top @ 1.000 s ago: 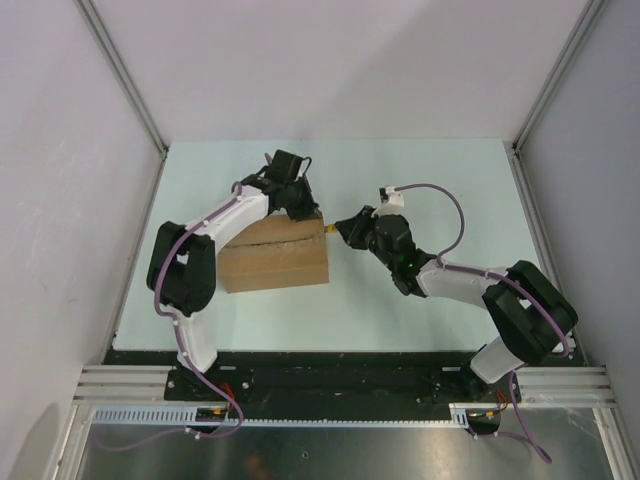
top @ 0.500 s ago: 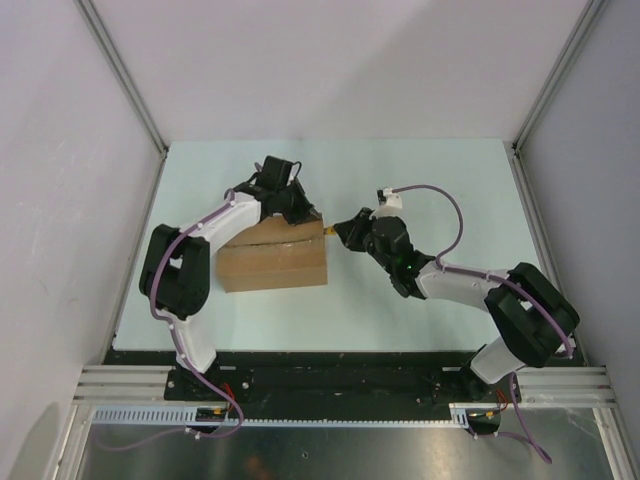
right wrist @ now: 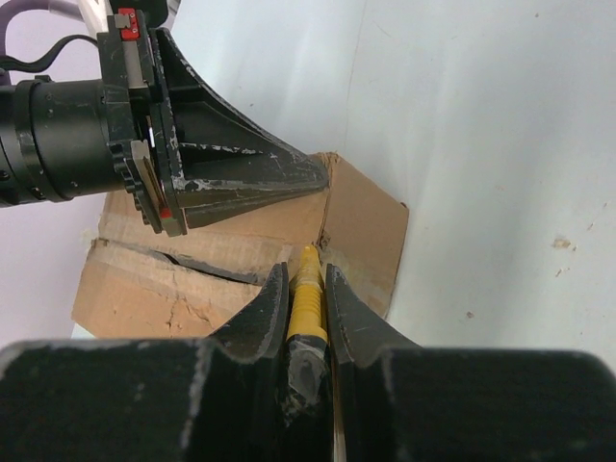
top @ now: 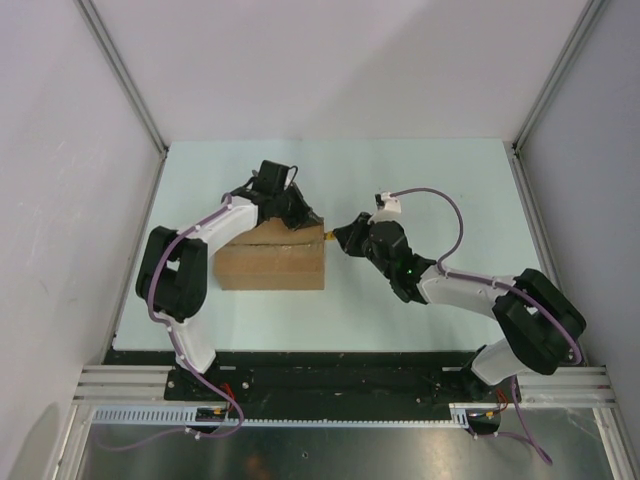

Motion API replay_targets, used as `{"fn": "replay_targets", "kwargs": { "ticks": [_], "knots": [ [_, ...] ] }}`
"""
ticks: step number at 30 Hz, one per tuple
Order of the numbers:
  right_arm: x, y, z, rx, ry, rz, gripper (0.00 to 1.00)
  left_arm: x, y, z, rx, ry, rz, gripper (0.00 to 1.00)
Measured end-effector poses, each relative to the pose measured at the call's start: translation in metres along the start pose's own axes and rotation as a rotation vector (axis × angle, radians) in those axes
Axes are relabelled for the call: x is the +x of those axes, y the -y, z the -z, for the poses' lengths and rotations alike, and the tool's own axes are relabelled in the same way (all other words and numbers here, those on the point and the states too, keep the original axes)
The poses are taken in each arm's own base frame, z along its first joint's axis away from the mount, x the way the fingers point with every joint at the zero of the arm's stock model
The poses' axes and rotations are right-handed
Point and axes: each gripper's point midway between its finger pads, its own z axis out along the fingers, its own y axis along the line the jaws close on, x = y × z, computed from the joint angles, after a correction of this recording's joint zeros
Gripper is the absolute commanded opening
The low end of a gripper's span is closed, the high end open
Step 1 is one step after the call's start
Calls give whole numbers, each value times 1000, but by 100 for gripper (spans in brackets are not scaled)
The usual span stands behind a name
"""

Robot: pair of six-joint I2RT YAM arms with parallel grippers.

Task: Unpack the express box

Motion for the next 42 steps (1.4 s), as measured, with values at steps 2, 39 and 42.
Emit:
{"fn": "replay_targets", "kwargs": {
  "ticks": [2,39,42],
  "knots": [
    [2,0,3,2,0,2,0,3,-1,0,1,-14,9,0],
    [-30,-5,85,60,78,66,0,24,2,20,15,-83,-75,37],
    [-40,9,80,94,94,69,0,20,4,30,6,-57,-122,60]
  ]
}}
